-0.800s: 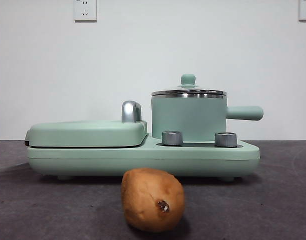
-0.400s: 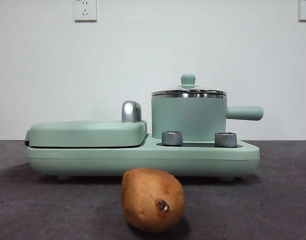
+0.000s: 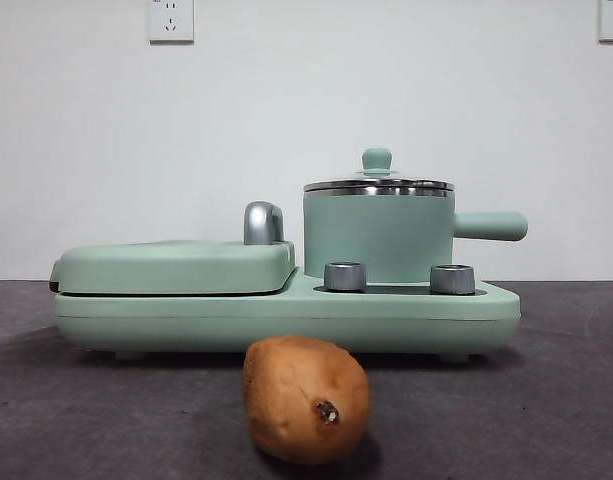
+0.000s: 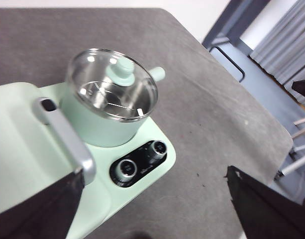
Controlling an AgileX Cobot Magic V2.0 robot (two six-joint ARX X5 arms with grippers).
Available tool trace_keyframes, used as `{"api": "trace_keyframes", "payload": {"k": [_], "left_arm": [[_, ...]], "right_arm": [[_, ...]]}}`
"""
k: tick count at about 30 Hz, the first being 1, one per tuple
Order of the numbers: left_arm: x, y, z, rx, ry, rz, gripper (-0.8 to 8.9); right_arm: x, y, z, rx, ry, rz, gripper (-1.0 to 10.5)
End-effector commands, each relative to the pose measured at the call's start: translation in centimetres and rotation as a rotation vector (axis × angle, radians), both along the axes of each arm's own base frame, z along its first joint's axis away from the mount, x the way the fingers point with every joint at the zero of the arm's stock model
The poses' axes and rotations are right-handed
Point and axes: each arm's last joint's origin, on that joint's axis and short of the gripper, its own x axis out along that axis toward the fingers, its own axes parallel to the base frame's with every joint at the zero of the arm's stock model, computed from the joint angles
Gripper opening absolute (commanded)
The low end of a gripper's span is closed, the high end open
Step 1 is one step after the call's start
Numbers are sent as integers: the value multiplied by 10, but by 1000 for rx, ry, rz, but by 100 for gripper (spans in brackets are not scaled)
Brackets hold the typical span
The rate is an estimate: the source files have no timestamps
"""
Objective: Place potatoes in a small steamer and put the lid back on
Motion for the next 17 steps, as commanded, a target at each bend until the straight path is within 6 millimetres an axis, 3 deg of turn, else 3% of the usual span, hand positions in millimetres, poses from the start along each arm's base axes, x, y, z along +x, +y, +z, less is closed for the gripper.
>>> {"api": "trace_keyframes", "payload": {"k": [1, 10, 17], "left_arm": [[16, -16, 9, 10, -20, -31, 472], [73, -85, 19, 186, -29, -78, 468], [121, -149, 6, 365, -20, 8, 468]], "right_arm": [[0, 0, 5, -7, -26, 5, 530], [0, 0, 5, -2, -19, 3, 530], [0, 0, 5, -2, -19, 3, 530]]}}
